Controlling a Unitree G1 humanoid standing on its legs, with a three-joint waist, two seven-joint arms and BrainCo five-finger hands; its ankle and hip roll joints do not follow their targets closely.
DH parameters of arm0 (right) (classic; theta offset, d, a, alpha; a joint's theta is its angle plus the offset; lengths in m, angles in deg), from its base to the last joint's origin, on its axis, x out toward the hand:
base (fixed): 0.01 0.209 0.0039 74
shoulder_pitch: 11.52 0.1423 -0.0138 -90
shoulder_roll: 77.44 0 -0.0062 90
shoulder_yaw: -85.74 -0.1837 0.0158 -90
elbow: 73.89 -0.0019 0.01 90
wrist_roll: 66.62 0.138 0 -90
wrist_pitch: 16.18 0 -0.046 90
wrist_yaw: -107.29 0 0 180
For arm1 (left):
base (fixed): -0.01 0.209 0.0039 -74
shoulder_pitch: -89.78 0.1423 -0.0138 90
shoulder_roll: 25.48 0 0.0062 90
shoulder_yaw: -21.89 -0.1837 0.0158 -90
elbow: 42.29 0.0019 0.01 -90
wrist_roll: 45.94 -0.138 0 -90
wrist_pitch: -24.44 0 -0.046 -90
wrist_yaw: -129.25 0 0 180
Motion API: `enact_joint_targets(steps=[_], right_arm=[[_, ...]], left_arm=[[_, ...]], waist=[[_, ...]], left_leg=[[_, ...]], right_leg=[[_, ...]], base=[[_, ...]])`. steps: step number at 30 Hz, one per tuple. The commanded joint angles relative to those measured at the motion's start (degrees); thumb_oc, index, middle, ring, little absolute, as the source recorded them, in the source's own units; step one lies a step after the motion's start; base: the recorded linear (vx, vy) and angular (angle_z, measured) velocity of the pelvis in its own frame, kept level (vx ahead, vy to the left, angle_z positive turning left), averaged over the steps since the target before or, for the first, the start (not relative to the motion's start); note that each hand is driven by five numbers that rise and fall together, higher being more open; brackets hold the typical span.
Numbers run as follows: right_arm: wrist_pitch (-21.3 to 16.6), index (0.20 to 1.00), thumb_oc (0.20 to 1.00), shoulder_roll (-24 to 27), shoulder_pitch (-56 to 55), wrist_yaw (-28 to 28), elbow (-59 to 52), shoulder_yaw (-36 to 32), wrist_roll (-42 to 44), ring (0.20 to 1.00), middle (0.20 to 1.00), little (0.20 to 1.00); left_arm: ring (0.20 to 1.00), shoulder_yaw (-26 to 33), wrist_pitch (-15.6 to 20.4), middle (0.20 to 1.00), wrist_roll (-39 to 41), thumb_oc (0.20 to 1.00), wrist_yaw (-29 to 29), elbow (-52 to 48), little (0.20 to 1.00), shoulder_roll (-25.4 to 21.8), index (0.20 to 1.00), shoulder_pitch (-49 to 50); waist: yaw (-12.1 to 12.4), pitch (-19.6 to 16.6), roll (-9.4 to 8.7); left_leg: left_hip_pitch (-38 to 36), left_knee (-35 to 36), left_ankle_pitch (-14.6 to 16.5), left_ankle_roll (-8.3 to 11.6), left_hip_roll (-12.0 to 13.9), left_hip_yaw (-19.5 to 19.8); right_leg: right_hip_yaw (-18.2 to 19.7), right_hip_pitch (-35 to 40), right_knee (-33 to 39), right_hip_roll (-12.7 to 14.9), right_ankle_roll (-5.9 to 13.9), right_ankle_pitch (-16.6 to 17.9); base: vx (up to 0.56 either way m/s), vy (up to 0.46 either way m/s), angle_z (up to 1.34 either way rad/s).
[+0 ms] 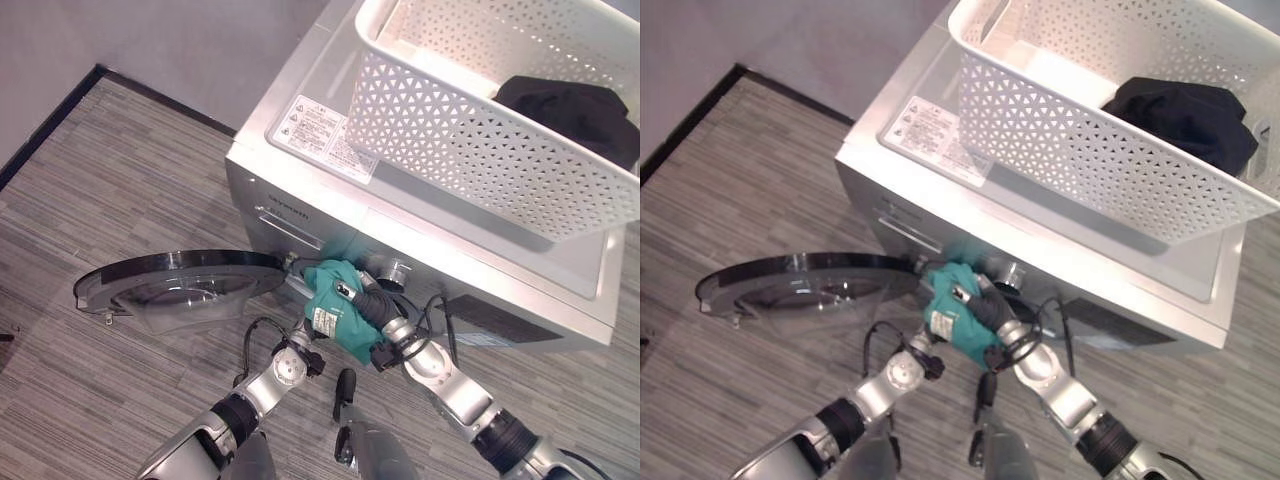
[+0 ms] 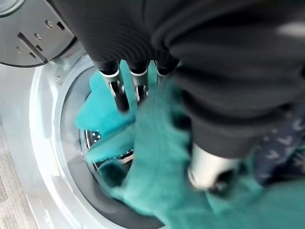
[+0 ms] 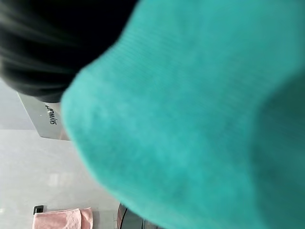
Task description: Grab the laundry basket,head to the washer,open it,put in the laundry and shut it.
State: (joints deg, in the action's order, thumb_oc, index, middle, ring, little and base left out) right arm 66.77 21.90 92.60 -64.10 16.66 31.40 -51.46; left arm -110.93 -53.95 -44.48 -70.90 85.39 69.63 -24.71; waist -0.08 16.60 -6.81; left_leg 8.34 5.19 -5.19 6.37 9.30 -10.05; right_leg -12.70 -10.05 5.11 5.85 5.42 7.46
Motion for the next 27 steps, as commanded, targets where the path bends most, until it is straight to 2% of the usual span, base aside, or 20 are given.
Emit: enact_joint_targets(steps=[1, 4, 15, 16, 17, 18, 27], right_arm=[[-3.34, 0.200, 0.200, 1.29, 3.41, 2.47, -2.53, -2.19, 3.06, 0.200, 0.200, 0.200], [-3.93, 0.200, 0.200, 1.65, 3.61, 2.43, -1.76, -1.18, 3.11, 0.200, 0.200, 0.200], [-4.34, 0.200, 0.200, 2.85, 0.43, 2.50, -0.08, -1.68, 2.85, 0.200, 0.200, 0.200], [-4.33, 0.470, 0.470, 2.89, 0.07, 2.50, 0.06, -1.76, 2.67, 0.470, 0.470, 0.470], [-4.36, 0.602, 0.602, 2.98, -0.32, 2.43, 0.07, -1.85, 2.34, 0.602, 0.602, 0.602], [-4.16, 1.000, 1.000, 3.26, -0.75, 2.75, 0.30, -2.05, 0.39, 1.000, 1.000, 1.000], [-5.86, 1.000, 1.000, 2.31, -3.61, 4.99, 1.47, -3.65, -5.81, 1.000, 1.000, 1.000]], left_arm=[[0.200, -0.07, 4.27, 0.200, 0.12, 0.200, -2.69, 4.14, 0.200, 5.36, 0.200, -4.45], [0.200, 0.34, 4.93, 0.200, -3.08, 0.200, -4.77, 4.90, 0.200, 4.72, 0.200, -5.79], [0.200, 2.68, 5.58, 0.200, -3.47, 0.200, -7.69, 7.47, 0.200, 4.27, 0.200, -6.39], [0.200, 2.92, 5.64, 0.200, -3.28, 0.200, -7.76, 7.66, 0.200, 4.23, 0.200, -6.27], [0.200, 3.17, 5.71, 0.200, -3.01, 0.200, -7.77, 7.63, 0.200, 4.14, 0.200, -6.07], [0.200, 3.92, 5.77, 0.200, -2.59, 0.200, -7.95, 8.42, 0.200, 4.10, 0.200, -5.63], [0.200, 6.41, 7.17, 0.200, 1.91, 0.200, -8.72, 11.46, 0.200, 5.51, 0.200, -4.99]], waist=[[-0.73, -1.28, -0.93], [-1.01, -1.19, -1.26], [-1.86, -0.70, -2.04], [-1.90, -0.65, -2.11], [-1.91, -0.56, -2.16], [-2.01, -0.39, -2.18], [-2.94, 0.41, -2.48]], left_leg=[[4.15, -0.19, -0.75, -0.15, 0.42, -0.94], [4.26, -0.19, -0.73, 0.00, 0.69, -1.29], [4.82, -0.19, -0.88, 0.26, 1.18, -1.73], [4.90, -0.19, -0.89, 0.28, 1.21, -1.72], [5.00, -0.19, -0.95, 0.30, 1.25, -1.73], [5.09, -0.19, -0.99, 0.31, 1.32, -1.75], [5.64, -0.19, -1.24, 0.27, 1.46, -2.07]], right_leg=[[-1.08, 5.32, -0.61, 2.53, 3.14, -4.91], [-0.82, 4.93, -0.49, 2.38, 3.21, -4.79], [-0.48, 3.83, -0.33, 2.02, 3.38, -4.43], [-0.46, 3.71, -0.32, 2.00, 3.39, -4.37], [-0.46, 3.60, -0.28, 2.00, 3.42, -4.31], [-0.38, 3.41, -0.31, 2.01, 3.45, -4.22], [-0.07, 2.36, -0.39, 1.81, 3.52, -3.87]], base=[[0.00, 0.000, 0.00], [0.00, 0.000, 0.00], [0.00, -0.004, -0.06], [0.00, 0.000, 0.00], [0.00, 0.000, 0.00], [0.00, 0.000, 0.00], [0.00, -0.001, -0.01]])
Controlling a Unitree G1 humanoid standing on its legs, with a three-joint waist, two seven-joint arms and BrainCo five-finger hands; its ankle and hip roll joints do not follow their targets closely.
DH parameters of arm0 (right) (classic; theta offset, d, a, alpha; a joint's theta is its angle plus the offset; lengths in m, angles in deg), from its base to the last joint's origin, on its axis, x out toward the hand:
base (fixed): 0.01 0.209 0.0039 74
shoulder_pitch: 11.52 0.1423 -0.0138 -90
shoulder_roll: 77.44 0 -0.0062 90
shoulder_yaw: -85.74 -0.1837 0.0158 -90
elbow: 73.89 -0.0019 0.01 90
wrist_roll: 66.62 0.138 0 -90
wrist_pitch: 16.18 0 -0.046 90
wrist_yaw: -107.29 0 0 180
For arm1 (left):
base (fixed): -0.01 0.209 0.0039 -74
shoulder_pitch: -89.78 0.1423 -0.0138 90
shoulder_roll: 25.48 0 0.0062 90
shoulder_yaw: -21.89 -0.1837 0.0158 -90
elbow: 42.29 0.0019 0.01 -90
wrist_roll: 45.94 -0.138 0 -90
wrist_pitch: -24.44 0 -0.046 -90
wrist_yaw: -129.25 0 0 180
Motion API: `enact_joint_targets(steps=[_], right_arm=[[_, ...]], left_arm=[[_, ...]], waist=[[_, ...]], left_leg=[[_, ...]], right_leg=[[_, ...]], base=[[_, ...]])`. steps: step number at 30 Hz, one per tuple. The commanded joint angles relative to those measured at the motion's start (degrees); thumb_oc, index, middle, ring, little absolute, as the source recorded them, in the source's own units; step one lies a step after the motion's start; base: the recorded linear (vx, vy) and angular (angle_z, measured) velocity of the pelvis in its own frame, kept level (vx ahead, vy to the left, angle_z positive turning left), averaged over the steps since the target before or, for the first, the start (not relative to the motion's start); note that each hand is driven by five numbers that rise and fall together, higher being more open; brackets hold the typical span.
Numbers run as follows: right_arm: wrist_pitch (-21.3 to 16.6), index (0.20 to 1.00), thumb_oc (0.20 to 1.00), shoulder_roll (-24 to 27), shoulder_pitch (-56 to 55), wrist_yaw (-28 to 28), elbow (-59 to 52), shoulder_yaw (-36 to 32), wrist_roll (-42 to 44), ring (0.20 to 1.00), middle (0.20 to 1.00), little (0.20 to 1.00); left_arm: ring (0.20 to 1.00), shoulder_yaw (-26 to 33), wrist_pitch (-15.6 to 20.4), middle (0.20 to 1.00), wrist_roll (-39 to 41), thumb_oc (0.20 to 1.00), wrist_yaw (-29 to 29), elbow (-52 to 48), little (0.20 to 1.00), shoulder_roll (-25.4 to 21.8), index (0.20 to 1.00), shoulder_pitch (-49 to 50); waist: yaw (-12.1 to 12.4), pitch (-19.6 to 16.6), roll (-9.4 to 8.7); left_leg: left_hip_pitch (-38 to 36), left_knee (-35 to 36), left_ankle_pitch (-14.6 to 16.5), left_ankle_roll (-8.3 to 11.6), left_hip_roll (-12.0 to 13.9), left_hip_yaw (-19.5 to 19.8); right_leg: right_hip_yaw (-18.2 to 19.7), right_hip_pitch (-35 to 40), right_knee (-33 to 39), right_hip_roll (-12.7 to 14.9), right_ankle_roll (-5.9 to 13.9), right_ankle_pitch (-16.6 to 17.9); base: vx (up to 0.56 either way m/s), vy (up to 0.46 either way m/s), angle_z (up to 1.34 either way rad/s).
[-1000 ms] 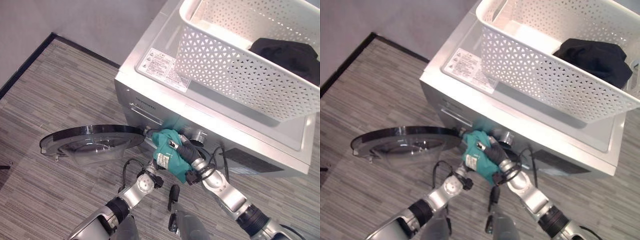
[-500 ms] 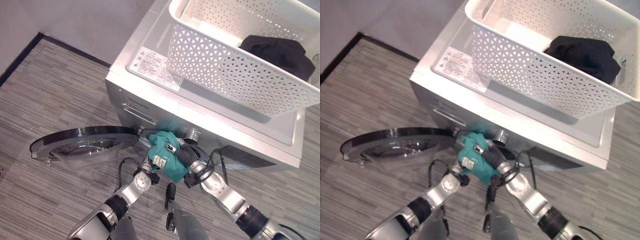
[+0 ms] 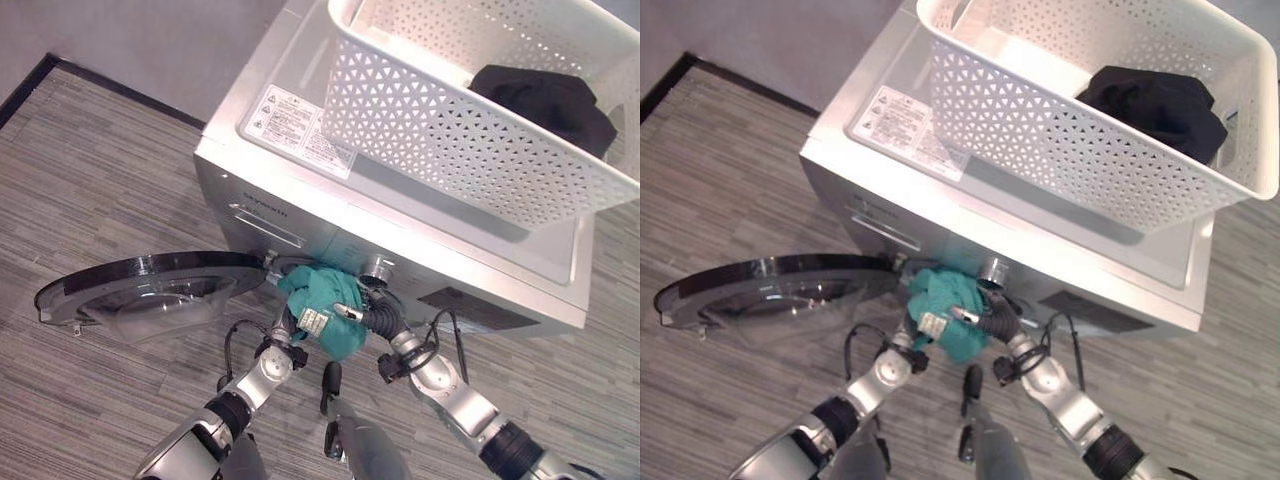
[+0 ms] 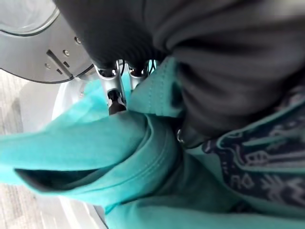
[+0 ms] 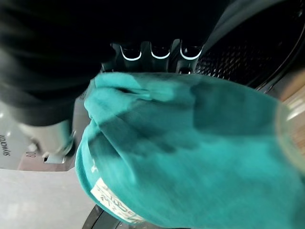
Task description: Grab the laundry basket,head to the washer,open it,put in the laundry and shut it.
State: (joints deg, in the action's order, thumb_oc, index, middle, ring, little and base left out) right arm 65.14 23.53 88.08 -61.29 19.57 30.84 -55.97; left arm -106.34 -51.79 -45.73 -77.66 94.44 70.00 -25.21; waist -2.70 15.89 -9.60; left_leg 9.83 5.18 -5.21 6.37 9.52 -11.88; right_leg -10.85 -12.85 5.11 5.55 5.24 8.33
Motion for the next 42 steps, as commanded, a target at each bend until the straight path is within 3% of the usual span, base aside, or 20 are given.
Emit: enact_joint_targets(steps=[1, 4, 6, 12, 14, 16, 21, 26, 33, 42], right_arm=[[-4.55, 1.000, 1.000, 0.29, 0.40, 2.18, -0.89, -3.07, -0.87, 1.000, 1.000, 1.000], [-6.34, 1.000, 1.000, -1.04, -2.55, 2.57, 2.09, -3.73, 0.86, 1.000, 1.000, 1.000], [-7.09, 1.000, 1.000, -0.54, -4.39, 4.58, 3.87, -4.53, -2.75, 1.000, 1.000, 1.000], [-5.59, 1.000, 1.000, 5.91, -8.34, 13.80, 14.98, -3.53, -27.83, 1.000, 1.000, 1.000], [-5.04, 1.000, 1.000, 5.37, -9.29, 13.98, 19.30, -3.88, -28.24, 1.000, 1.000, 1.000], [-3.24, 1.000, 1.000, 2.56, -11.35, 13.53, 30.71, -6.54, -24.79, 1.000, 1.000, 1.000], [-0.24, 1.000, 1.000, -1.24, -8.87, 13.95, 41.32, -7.99, -21.54, 1.000, 1.000, 1.000], [0.33, 1.000, 1.000, -4.08, -2.69, 14.59, 41.03, -5.25, -19.09, 1.000, 1.000, 1.000], [-0.65, 1.000, 1.000, -5.93, 2.39, 16.81, 37.61, -4.06, -17.23, 1.000, 1.000, 1.000], [-0.67, 1.000, 1.000, -7.34, 6.58, 17.71, 42.13, -1.62, -17.05, 1.000, 1.000, 1.000]], left_arm=[[0.200, 2.16, 5.29, 0.200, 4.14, 0.200, -2.01, 2.81, 0.200, 5.38, 0.200, -4.53], [0.200, 3.68, 6.12, 0.200, 6.67, 0.200, -2.70, 4.82, 0.200, 5.90, 0.200, -5.72], [0.200, 4.69, 6.61, 0.200, 6.98, 0.200, -3.49, 6.15, 0.200, 5.95, 0.200, -6.38], [0.200, 6.05, 7.99, 0.200, 4.58, 0.200, -6.68, 8.22, 0.200, 4.67, 0.200, -7.43], [0.200, 5.88, 7.93, 0.200, 4.34, 0.200, -7.09, 8.70, 0.200, 4.58, 0.200, -7.96], [0.200, 5.30, 7.26, 0.200, 4.54, 0.200, -6.83, 9.69, 0.200, 4.95, 0.200, -9.27], [0.200, 3.84, 7.17, 0.200, 6.44, 0.200, -4.83, 9.16, 0.200, 5.96, 0.200, -9.29], [0.200, 5.38, 8.63, 0.200, 13.53, 0.200, -2.09, 8.32, 0.200, 6.58, 0.200, -8.94], [0.200, 7.72, 9.58, 0.200, 17.01, 0.200, -2.35, 8.31, 0.200, 6.64, 0.200, -9.88], [0.200, 7.34, 10.20, 0.200, 18.94, 0.200, -1.61, 6.63, 0.200, 6.53, 0.200, -9.27]], waist=[[-0.44, 1.22, 0.24], [-1.39, 1.78, -0.11], [-2.33, 1.86, -0.39], [-4.42, 2.50, -0.99], [-4.72, 2.61, -1.10], [-5.12, 2.94, -1.13], [-4.63, 4.11, -0.40], [-3.42, 7.09, -0.52], [-3.02, 9.32, -0.78], [-2.15, 8.66, -0.27]], left_leg=[[4.27, -0.18, -1.29, 0.28, 1.27, -0.32], [4.33, -0.18, -1.27, 0.38, 1.38, -0.81], [4.66, -0.18, -1.38, 0.40, 1.57, -1.14], [4.65, -0.18, -1.10, 0.66, 1.87, -1.92], [4.76, -0.18, -1.12, 0.68, 1.82, -1.89], [5.37, -0.18, -1.25, 0.62, 1.59, -1.58], [6.94, -0.18, -1.57, 0.41, 0.93, -1.00], [10.40, -0.19, -2.59, -0.12, 0.65, -0.59], [17.36, -2.99, -2.98, -0.22, 1.02, 0.72], [28.59, -14.18, 1.92, 0.00, 1.57, 6.74]], right_leg=[[-1.84, 4.99, -0.38, 2.10, 3.71, -4.67], [-1.28, 4.45, -0.45, 2.04, 3.83, -4.39], [-0.90, 3.82, -0.46, 1.94, 3.94, -4.09], [-0.18, 3.06, -0.65, 1.55, 4.52, -3.99], [-0.14, 2.95, -0.67, 1.51, 4.62, -3.95], [-0.52, 2.44, -0.72, 1.70, 4.82, -3.72], [-1.35, 1.58, -0.81, 2.02, 4.74, -3.61], [-1.06, -2.38, -2.67, 1.66, 4.16, -3.79], [-1.74, -8.47, -5.43, 1.47, 3.35, -4.46], [-1.92, -18.11, -13.04, 0.19, 1.86, -7.94]], base=[[0.00, 0.000, 0.00], [-0.02, 0.017, -0.02], [-0.02, 0.031, -0.15], [0.00, 0.025, -0.14], [-0.01, 0.006, -0.06], [0.00, 0.000, 0.00], [0.00, -0.006, 0.00], [-0.07, -0.033, 0.00], [-0.09, -0.072, 0.05], [-0.06, -0.075, 0.15]])
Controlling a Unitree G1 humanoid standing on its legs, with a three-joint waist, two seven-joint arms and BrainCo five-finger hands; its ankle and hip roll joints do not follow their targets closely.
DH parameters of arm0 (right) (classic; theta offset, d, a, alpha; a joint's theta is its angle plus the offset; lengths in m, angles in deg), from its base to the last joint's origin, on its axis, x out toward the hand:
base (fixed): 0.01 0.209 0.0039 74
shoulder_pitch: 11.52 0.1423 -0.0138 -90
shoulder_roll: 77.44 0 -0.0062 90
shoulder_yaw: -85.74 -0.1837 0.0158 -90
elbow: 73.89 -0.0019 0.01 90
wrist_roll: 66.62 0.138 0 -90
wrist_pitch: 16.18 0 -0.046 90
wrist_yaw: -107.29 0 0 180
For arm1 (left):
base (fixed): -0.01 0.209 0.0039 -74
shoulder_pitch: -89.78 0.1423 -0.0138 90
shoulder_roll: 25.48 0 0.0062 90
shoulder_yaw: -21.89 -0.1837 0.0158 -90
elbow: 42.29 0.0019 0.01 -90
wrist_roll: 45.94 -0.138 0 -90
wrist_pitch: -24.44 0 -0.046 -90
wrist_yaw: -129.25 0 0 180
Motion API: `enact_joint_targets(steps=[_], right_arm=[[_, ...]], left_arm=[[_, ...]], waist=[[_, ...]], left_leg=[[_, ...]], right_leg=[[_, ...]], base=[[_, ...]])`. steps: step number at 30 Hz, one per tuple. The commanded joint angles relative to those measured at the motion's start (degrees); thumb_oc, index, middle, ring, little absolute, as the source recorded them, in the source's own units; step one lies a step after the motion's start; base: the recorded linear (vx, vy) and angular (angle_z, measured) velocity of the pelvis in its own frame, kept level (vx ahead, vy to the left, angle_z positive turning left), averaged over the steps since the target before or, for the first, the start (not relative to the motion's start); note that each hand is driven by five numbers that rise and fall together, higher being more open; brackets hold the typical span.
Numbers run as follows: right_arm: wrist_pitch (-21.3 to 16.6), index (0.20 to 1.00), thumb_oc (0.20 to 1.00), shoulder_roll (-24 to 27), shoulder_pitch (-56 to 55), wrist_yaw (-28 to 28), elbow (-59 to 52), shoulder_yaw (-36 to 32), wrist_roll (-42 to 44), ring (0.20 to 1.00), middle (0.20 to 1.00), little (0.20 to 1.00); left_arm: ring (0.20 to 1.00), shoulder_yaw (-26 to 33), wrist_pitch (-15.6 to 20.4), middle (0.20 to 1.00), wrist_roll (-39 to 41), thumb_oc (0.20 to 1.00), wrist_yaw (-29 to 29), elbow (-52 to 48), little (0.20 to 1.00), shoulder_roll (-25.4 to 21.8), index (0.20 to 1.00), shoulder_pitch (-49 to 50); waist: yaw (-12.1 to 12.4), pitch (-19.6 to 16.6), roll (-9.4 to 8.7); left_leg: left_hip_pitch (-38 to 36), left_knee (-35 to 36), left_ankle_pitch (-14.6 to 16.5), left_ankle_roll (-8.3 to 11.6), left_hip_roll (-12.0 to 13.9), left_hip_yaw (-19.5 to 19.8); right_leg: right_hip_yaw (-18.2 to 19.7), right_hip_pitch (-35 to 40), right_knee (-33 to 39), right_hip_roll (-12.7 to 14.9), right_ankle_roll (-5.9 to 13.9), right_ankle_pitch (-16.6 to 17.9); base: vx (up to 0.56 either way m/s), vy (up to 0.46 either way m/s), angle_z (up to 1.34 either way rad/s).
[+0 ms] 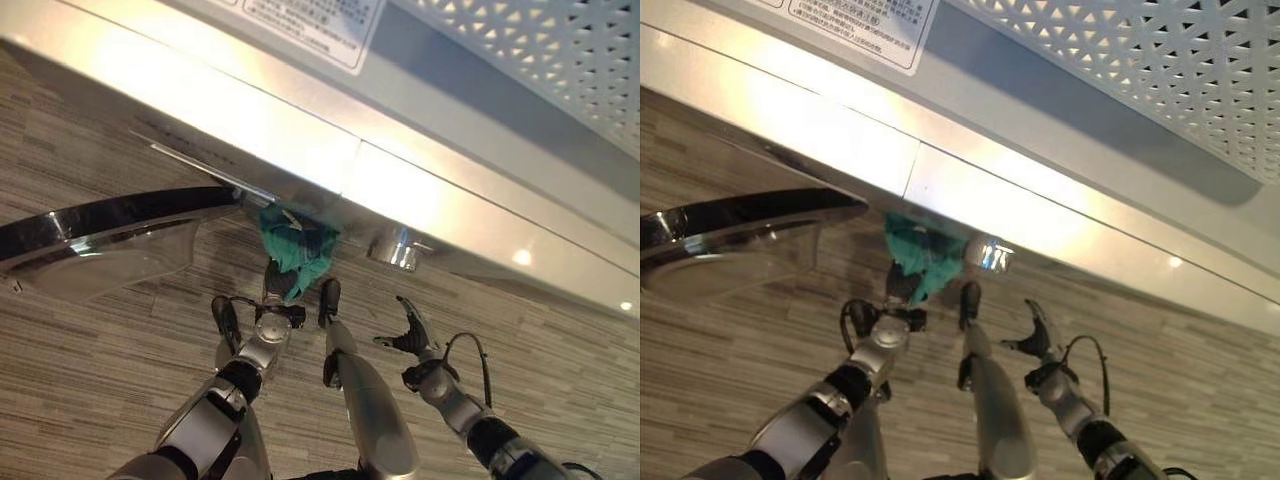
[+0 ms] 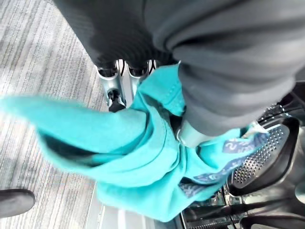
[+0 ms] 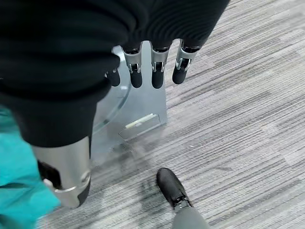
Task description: Grab the laundry basket,head to the washer,open it,put in the laundry and shut it.
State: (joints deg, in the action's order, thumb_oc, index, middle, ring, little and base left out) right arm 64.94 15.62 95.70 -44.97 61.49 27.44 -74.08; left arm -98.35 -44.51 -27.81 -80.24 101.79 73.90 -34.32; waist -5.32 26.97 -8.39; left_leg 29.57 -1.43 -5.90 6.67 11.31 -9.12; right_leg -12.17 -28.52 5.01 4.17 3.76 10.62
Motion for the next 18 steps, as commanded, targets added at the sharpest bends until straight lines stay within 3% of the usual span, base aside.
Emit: enact_joint_targets(steps=[1, 7, 18], right_arm=[[-0.19, 1.000, 1.000, 0.44, -1.11, 0.82, 1.18, 2.35, 0.92, 1.000, 1.000, 1.000], [0.81, 1.000, 1.000, 0.32, -2.48, -1.33, 6.62, 4.92, 0.23, 1.000, 1.000, 1.000], [1.34, 1.000, 1.000, -0.76, -0.22, -0.63, 9.58, 5.27, 1.54, 1.000, 1.000, 1.000]], left_arm=[[0.200, -0.88, 2.78, 0.200, 1.49, 0.200, 1.23, -0.58, 0.200, 2.68, 0.200, -0.40], [0.200, -1.96, 2.06, 0.200, 1.00, 0.200, 1.31, 0.26, 0.200, 2.62, 0.200, -3.96], [0.200, -2.99, 1.85, 0.200, 1.78, 0.200, 2.13, 0.49, 0.200, 2.32, 0.200, -10.14]], waist=[[0.52, -2.79, -1.66], [0.15, -4.13, -2.36], [-0.33, -4.62, -0.20]], left_leg=[[9.50, -8.48, 3.00, -0.41, -0.25, 4.76], [12.88, -11.53, 4.31, -1.06, -0.58, 7.68], [22.67, -17.64, 5.61, -2.20, -1.39, 10.12]], right_leg=[[-0.47, -3.14, -13.71, 1.38, 2.96, -10.60], [-0.19, -6.57, -17.69, 0.59, 1.37, -12.72], [0.96, -17.91, -28.39, 1.19, 0.09, -15.87]], base=[[-0.02, -0.061, 0.05], [-0.06, -0.097, 0.08], [-0.05, -0.018, 0.10]])
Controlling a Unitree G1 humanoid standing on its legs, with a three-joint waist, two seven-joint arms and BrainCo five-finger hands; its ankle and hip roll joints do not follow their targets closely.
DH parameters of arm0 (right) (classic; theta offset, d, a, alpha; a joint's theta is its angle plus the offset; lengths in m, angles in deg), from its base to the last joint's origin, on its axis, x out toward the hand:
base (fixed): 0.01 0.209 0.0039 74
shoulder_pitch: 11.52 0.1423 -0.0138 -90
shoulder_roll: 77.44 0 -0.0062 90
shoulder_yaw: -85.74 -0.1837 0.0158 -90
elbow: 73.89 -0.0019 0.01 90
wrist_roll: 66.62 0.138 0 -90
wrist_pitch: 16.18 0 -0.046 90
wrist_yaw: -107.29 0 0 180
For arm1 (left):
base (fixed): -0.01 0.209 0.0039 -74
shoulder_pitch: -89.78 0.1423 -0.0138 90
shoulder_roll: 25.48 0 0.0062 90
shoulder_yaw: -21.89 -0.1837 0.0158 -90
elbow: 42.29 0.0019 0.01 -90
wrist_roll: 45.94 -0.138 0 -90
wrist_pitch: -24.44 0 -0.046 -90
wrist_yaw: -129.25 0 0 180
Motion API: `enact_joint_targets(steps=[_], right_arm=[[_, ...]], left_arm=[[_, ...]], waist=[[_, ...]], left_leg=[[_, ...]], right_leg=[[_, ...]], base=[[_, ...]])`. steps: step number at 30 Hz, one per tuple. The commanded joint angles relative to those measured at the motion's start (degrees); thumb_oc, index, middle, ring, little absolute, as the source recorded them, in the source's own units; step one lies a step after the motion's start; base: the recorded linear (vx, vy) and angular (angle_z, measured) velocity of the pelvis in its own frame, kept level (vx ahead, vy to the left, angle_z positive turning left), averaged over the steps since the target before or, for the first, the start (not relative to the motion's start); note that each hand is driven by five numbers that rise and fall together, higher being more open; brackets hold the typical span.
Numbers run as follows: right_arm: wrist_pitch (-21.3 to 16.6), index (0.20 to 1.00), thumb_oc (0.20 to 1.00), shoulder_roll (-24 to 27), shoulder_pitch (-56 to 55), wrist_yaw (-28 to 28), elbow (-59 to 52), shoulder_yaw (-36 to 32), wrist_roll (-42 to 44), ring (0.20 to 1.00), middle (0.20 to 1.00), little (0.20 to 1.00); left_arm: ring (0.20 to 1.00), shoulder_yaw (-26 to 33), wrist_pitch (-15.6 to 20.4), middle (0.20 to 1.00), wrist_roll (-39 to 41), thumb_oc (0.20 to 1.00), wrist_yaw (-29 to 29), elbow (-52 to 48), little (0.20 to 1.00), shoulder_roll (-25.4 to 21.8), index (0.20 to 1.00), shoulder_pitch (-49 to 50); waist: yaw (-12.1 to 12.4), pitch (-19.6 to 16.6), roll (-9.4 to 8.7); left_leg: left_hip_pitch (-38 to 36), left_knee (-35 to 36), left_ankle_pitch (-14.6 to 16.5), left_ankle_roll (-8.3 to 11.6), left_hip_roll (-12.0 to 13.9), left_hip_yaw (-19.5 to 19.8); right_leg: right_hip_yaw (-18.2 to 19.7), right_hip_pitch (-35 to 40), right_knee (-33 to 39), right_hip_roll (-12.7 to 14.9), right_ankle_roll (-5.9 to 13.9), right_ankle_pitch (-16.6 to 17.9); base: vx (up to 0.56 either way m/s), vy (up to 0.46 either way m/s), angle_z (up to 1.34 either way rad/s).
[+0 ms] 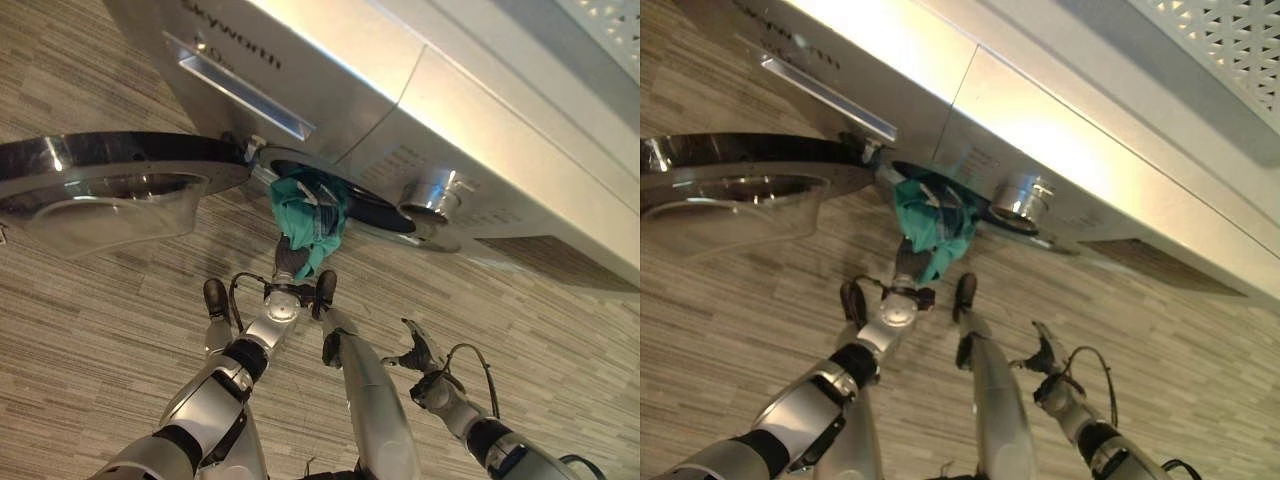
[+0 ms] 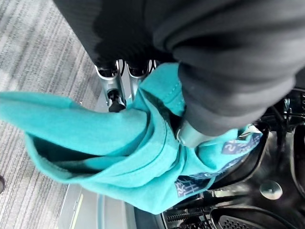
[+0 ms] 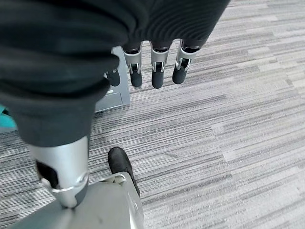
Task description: Grab the laundry basket,head to the washer,open it,put in the laundry and shut it.
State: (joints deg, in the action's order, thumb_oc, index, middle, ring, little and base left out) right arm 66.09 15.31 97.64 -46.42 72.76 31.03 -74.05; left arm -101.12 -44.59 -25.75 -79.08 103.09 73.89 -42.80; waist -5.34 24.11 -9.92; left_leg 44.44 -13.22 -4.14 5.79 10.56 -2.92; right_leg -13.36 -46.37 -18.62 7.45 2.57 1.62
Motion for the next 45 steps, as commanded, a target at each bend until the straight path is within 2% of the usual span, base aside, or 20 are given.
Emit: enact_joint_targets(steps=[1, 10, 14, 18, 20, 22, 27, 32, 36, 39, 43, 44, 45], right_arm=[[0.19, 1.000, 1.000, -0.60, -1.54, 1.03, -1.83, 1.74, 1.70, 1.000, 1.000, 1.000], [-0.03, 1.000, 1.000, -0.63, 0.91, 1.21, -2.96, 2.17, 1.55, 1.000, 1.000, 1.000], [-0.28, 1.000, 1.000, 0.29, 1.03, 0.54, -4.10, 1.49, 1.14, 1.000, 1.000, 1.000], [-0.41, 1.000, 1.000, 0.80, 1.15, 0.21, -4.72, 1.20, 1.12, 1.000, 1.000, 1.000], [-0.57, 1.000, 1.000, 1.55, 1.80, -0.27, -5.27, 0.53, 1.81, 1.000, 1.000, 1.000], [-0.56, 1.000, 1.000, 1.59, 1.86, -0.29, -5.29, 0.54, 1.82, 1.000, 1.000, 1.000], [-0.12, 1.000, 1.000, 1.91, 3.61, 0.61, -8.22, -0.61, 2.95, 1.000, 1.000, 1.000], [-0.45, 1.000, 1.000, 3.15, 3.77, 0.23, -13.46, -1.61, 3.29, 1.000, 1.000, 1.000], [-0.65, 1.000, 1.000, 5.11, 2.76, -0.70, -18.11, -1.71, 2.32, 1.000, 1.000, 1.000], [-0.82, 1.000, 1.000, 6.66, 2.02, -1.00, -19.65, -2.90, 2.34, 1.000, 1.000, 1.000], [-0.31, 1.000, 1.000, 8.08, 1.80, -1.13, -19.60, -4.74, 2.97, 1.000, 1.000, 1.000], [-0.03, 1.000, 1.000, 10.45, 2.33, -0.77, -20.30, -6.91, 3.32, 1.000, 1.000, 1.000], [0.08, 1.000, 1.000, 10.49, 2.33, -0.86, -20.56, -7.28, 3.32, 1.000, 1.000, 1.000]], left_arm=[[0.200, 0.24, 2.13, 0.200, 0.54, 0.200, 1.04, -0.53, 0.200, 2.34, 0.200, -2.26], [0.200, 4.50, 3.24, 0.200, 4.18, 0.200, -0.89, 0.05, 0.200, 0.17, 0.200, -11.60], [0.200, 6.58, 3.67, 0.200, 5.38, 0.200, -3.50, -1.65, 0.200, -4.47, 0.200, -22.14], [0.200, 7.48, 3.92, 0.200, 6.49, 0.200, -3.98, -1.31, 0.200, -6.37, 0.200, -26.04], [0.200, 9.13, 4.33, 0.200, 9.12, 0.200, -4.35, 0.26, 0.200, -8.95, 0.200, -32.68], [0.200, 9.17, 4.36, 0.200, 9.20, 0.200, -4.26, 0.36, 0.200, -8.99, 0.200, -32.78], [0.200, 16.93, 8.76, 0.200, 25.30, 0.200, -2.93, 0.21, 0.200, -6.86, 0.200, -39.54], [0.200, 20.49, 9.35, 0.200, 32.82, 0.200, -0.25, 1.29, 0.200, -7.79, 0.200, -44.60], [0.200, 20.69, 9.65, 0.200, 37.12, 0.200, 1.14, 2.38, 0.200, -12.02, 0.200, -49.36], [0.200, 19.48, 8.32, 0.200, 40.44, 0.200, 3.06, 5.08, 0.200, -16.29, 0.200, -53.23], [0.200, 17.57, 6.02, 0.200, 44.41, 0.200, 4.27, 10.51, 0.200, -21.32, 0.200, -59.10], [0.200, 13.79, 7.50, 0.200, 46.58, 0.200, 5.69, 8.80, 0.200, -23.13, 0.200, -67.18], [0.200, 13.57, 7.56, 0.200, 46.64, 0.200, 5.60, 8.87, 0.200, -22.94, 0.200, -67.59]], waist=[[-0.31, -1.86, 1.53], [-1.69, -3.48, 2.31], [-3.01, -4.39, 2.62], [-3.67, -4.58, 2.61], [-4.77, -4.93, 2.60], [-4.83, -4.98, 2.65], [-6.54, -5.54, 2.24], [-8.31, -6.59, 1.98], [-9.54, -7.19, 1.87], [-10.27, -7.40, 2.36], [-10.67, -7.76, 3.72], [-11.12, -7.62, 5.06], [-11.02, -7.43, 5.06]], left_leg=[[8.64, -6.28, 4.03, -1.39, -0.60, 3.90], [14.93, -11.09, 5.72, -2.05, -0.51, 4.10], [18.45, -14.38, 6.89, -2.53, -0.75, 4.53], [19.73, -15.93, 7.53, -2.60, -0.75, 4.65], [22.02, -18.37, 8.44, -2.81, -0.79, 4.91], [22.20, -18.49, 8.49, -2.81, -0.81, 4.93], [24.86, -20.91, 9.62, -2.58, -0.77, 4.60], [26.54, -21.28, 10.16, -2.15, -0.23, 4.37], [27.94, -21.98, 10.80, -2.04, 0.27, 4.21], [28.84, -22.92, 11.40, -2.22, 0.70, 3.99], [29.40, -23.16, 11.82, -2.58, 0.75, 3.65], [29.80, -22.52, 11.67, -2.72, 0.42, 3.36], [29.91, -22.44, 11.58, -2.74, 0.32, 3.44]], right_leg=[[2.18, -1.07, -5.55, -1.99, 1.30, -7.03], [3.48, -7.79, -11.79, -1.00, 1.18, -8.67], [4.21, -11.11, -15.31, -0.58, 1.24, -9.83], [4.48, -12.25, -16.72, -0.40, 1.18, -10.55], [5.06, -14.58, -19.34, -0.22, 0.89, -11.41], [5.06, -14.74, -19.45, -0.19, 0.89, -11.47], [5.92, -17.80, -21.77, -0.44, 0.34, -12.56], [6.94, -19.89, -21.79, -1.06, 0.19, -12.53], [7.68, -21.37, -21.41, -1.91, 0.58, -12.00], [8.18, -21.92, -20.97, -2.17, 0.88, -11.91], [8.93, -22.28, -20.36, -2.12, 1.06, -12.05], [9.50, -22.84, -19.82, -1.88, 1.39, -12.05], [9.41, -22.92, -19.82, -1.79, 1.40, -12.05]], base=[[-0.02, 0.017, 0.08], [0.00, 0.012, -0.01], [-0.01, 0.008, 0.00], [0.00, -0.002, -0.02], [0.01, 0.003, 0.02], [0.01, -0.008, 0.04], [0.00, 0.000, 0.00], [0.02, -0.013, -0.02], [0.04, -0.010, -0.13], [0.04, -0.007, -0.15], [0.05, 0.014, -0.08], [0.08, 0.026, -0.06], [0.08, -0.001, -0.01]])
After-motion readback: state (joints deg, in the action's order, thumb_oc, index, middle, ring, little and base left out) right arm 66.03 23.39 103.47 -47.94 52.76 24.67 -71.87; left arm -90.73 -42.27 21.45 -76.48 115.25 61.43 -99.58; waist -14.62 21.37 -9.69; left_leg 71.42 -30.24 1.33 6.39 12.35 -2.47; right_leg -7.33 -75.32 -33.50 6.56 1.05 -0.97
